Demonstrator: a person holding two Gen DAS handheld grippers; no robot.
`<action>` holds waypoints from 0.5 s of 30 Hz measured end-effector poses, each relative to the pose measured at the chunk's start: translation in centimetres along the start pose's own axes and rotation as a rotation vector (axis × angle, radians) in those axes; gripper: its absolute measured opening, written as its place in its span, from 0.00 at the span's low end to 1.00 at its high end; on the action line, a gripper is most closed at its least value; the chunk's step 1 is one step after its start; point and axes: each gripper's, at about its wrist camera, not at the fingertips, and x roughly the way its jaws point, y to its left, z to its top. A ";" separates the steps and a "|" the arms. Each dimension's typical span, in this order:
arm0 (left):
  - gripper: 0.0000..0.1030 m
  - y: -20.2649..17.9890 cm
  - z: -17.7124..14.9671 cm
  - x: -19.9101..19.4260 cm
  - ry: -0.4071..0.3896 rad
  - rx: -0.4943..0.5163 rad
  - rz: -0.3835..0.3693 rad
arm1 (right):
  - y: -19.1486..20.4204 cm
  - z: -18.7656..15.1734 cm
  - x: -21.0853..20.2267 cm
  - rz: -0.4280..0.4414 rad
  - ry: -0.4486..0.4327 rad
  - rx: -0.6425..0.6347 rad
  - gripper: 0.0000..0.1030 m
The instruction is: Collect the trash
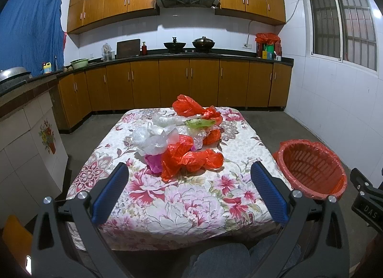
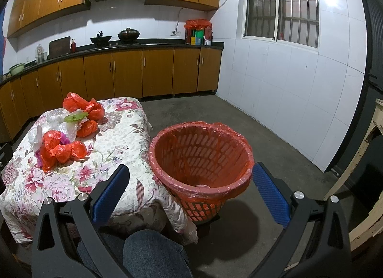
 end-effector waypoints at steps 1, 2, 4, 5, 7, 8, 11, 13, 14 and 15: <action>0.96 0.0 0.0 0.0 0.001 0.000 0.000 | 0.0 0.0 0.0 0.000 0.000 0.000 0.98; 0.96 0.0 0.0 0.0 0.001 0.000 0.000 | 0.0 0.0 0.0 0.000 0.000 0.000 0.98; 0.96 0.0 -0.1 0.0 0.001 -0.001 0.000 | 0.0 0.0 0.0 0.000 0.000 0.000 0.98; 0.96 0.0 0.0 0.0 0.001 -0.001 0.000 | 0.0 0.0 0.0 0.000 0.001 0.000 0.98; 0.96 0.0 0.0 0.0 0.002 -0.001 0.000 | 0.0 0.0 0.0 0.000 0.001 0.000 0.98; 0.96 0.0 0.0 0.0 0.002 -0.001 -0.001 | -0.1 0.0 0.0 0.000 0.001 0.000 0.98; 0.96 0.0 0.0 0.0 0.002 -0.001 -0.001 | -0.1 0.0 0.0 0.000 0.001 0.000 0.98; 0.96 0.0 -0.1 0.0 0.002 -0.001 -0.001 | -0.1 0.0 0.0 -0.001 0.001 0.001 0.98; 0.96 0.0 -0.2 0.0 0.002 0.000 -0.001 | -0.1 0.0 0.1 -0.001 0.001 0.001 0.98; 0.96 0.0 0.0 0.0 0.003 -0.001 0.000 | -0.1 0.0 0.1 0.000 0.002 0.001 0.98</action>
